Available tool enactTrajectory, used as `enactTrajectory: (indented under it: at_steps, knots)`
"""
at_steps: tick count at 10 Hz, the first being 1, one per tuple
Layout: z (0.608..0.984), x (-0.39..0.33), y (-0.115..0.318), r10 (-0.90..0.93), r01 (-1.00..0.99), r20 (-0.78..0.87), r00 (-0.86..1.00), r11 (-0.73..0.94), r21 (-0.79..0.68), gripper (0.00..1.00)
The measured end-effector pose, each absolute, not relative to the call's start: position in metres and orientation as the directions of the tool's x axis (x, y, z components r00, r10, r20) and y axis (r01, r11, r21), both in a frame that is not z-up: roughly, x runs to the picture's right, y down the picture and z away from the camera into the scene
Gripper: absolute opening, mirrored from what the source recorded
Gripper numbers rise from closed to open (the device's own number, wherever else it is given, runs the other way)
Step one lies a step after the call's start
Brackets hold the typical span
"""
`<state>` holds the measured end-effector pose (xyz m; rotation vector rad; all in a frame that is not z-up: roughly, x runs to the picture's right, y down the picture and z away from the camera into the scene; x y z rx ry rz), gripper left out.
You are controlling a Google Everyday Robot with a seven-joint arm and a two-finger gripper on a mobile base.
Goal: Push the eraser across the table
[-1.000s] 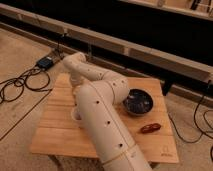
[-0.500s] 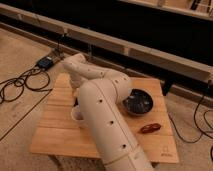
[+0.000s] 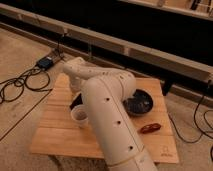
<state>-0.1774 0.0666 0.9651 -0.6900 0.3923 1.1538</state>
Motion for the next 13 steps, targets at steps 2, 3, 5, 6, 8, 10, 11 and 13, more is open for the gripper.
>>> enactTrajectory:
  at_steps: [2,3,5,6,8,10,11,13]
  knots:
    - [0.954,-0.183,0.078,0.693,-0.922,-0.612,0.382,0.236,-0.308,0.65]
    - [0.951,-0.186,0.081,0.692,-0.919,-0.609,0.388,0.239,-0.314,0.65]
    - [0.94,-0.2,0.092,0.684,-0.905,-0.598,0.418,0.254,-0.342,0.65]
    - [0.935,-0.207,0.096,0.679,-0.898,-0.595,0.431,0.26,-0.354,0.65]
    - [0.927,-0.216,0.107,0.665,-0.887,-0.593,0.454,0.271,-0.375,0.65]
    - [0.921,-0.221,0.117,0.65,-0.877,-0.594,0.473,0.282,-0.389,0.65]
    - [0.916,-0.224,0.126,0.633,-0.869,-0.6,0.489,0.295,-0.398,0.65]
    - [0.908,-0.23,0.139,0.608,-0.854,-0.603,0.517,0.316,-0.414,0.65]
